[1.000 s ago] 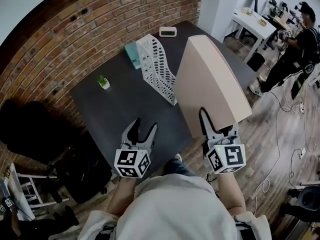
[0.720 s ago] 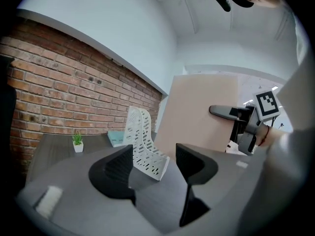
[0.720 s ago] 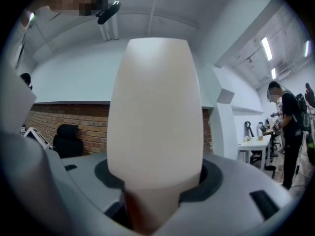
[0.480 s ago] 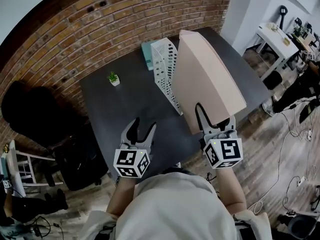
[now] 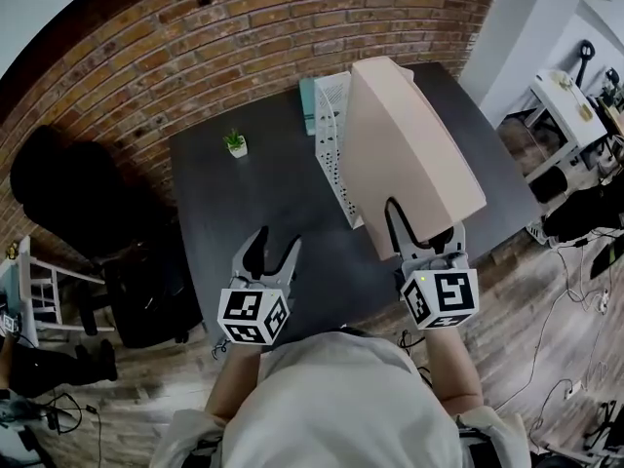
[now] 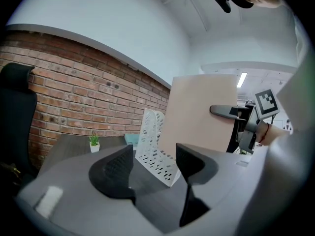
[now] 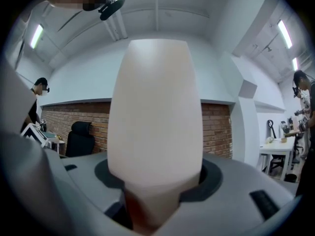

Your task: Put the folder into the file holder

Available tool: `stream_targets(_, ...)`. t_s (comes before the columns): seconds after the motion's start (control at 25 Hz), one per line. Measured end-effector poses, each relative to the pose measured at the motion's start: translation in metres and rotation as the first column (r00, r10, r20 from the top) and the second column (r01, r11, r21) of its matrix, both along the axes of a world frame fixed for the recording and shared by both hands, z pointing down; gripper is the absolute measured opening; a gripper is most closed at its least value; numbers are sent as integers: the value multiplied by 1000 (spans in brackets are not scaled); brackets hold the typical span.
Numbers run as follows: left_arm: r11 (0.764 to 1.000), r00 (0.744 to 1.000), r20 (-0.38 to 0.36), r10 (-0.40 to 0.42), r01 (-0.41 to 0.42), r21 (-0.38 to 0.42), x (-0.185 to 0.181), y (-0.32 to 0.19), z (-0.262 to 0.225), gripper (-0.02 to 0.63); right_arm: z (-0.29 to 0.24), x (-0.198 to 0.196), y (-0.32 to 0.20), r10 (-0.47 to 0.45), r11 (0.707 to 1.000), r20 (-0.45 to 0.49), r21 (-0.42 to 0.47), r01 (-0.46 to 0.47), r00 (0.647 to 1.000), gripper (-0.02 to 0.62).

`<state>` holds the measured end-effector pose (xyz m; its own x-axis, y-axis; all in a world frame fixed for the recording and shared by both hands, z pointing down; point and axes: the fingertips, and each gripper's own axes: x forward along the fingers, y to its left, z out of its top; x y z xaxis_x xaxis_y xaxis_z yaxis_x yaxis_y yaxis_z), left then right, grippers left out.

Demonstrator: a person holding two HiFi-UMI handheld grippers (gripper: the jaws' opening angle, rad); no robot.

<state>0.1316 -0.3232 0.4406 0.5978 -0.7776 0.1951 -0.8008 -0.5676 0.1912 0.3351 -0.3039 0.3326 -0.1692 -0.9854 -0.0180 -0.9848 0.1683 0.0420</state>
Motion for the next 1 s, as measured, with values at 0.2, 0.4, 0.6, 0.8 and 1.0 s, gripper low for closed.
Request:
stream_targets(0.2, 1000, 1000, 9, -13, 13, -3, 4, -5, 3, 275, -4, 10, -4, 0, 1000, 23, 11, 0, 1000, 273)
stream_targets(0.4, 1000, 1000, 13, -20, 20, -1, 8, -10, 3, 275, -4, 14, -18, -15, 1000, 35, 14, 14, 999, 273)
stream_targets(0.6, 999, 999, 14, -40, 40, 2, 8, -13, 3, 275, -2, 11, -36, -34, 999, 26, 19, 33, 999, 273)
stream_targets(0.8, 998, 997, 17, -70, 70, 6, 3, -16, 4, 275, -1, 9, -62, -49, 999, 15, 24, 48, 999, 273)
stream_targets(1.0, 995, 995, 21, -98, 98, 6, -4, -16, 7, 275, 1, 4, -87, -60, 998, 19, 20, 60, 998, 273)
